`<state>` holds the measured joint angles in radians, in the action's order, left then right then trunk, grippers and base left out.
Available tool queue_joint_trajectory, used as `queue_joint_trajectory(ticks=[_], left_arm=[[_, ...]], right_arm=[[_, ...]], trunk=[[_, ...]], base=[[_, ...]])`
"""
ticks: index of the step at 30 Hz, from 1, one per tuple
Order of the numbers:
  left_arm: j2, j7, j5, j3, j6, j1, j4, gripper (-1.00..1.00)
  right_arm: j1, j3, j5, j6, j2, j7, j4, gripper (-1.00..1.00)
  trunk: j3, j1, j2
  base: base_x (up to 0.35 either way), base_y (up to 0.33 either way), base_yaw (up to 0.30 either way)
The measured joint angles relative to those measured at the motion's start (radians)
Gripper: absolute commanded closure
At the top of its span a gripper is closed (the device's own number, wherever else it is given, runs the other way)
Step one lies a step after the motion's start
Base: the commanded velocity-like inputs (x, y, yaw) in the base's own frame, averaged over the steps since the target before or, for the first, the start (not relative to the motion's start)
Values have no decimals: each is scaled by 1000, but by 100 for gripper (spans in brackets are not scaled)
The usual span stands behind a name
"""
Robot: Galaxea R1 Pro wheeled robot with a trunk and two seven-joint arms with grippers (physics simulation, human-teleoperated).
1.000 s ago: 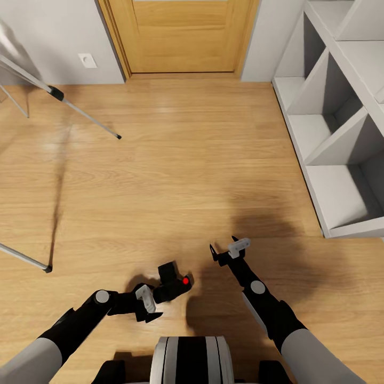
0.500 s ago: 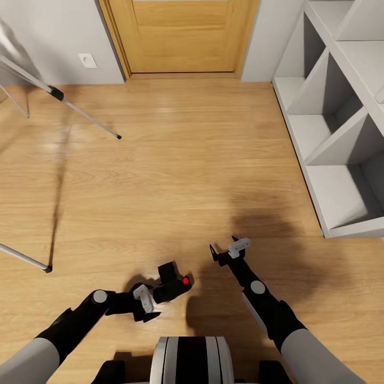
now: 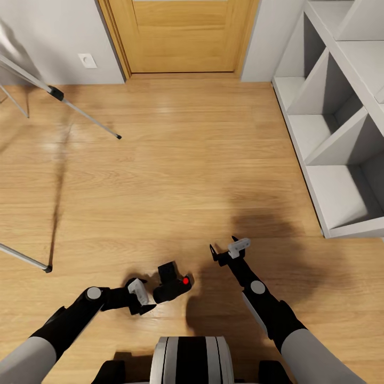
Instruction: Attach the digital camera to the camera tripod in the bedroom.
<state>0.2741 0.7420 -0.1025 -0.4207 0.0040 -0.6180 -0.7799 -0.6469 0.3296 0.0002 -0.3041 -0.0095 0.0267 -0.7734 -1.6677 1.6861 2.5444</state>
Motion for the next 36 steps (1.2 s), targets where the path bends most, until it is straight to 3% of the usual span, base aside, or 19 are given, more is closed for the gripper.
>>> queue_joint_trajectory(ticks=[1,7,13,16,36], left_arm=[[-1,0,0,18,1,0,-1,-100],[-3,0,0,26,1,0,-1,-100],[-7,0,0,26,1,0,0,-100],[-9,0,0,25,1,0,0,-100],[-10,2,0,-10,1,0,-27,-100]], right_arm=[[0,0,1,0,0,0,0,-100],[0,0,0,0,0,0,0,-100],[0,0,1,0,0,0,0,-100],[0,0,1,0,0,0,0,-100],[0,0,1,0,0,0,0,-100]], trunk=[[0,0,0],[0,0,0],[-23,3,1],[-35,4,2],[-35,4,2]], base=[[0,0,0],[0,0,0],[0,0,0],[0,0,0],[0,0,0]])
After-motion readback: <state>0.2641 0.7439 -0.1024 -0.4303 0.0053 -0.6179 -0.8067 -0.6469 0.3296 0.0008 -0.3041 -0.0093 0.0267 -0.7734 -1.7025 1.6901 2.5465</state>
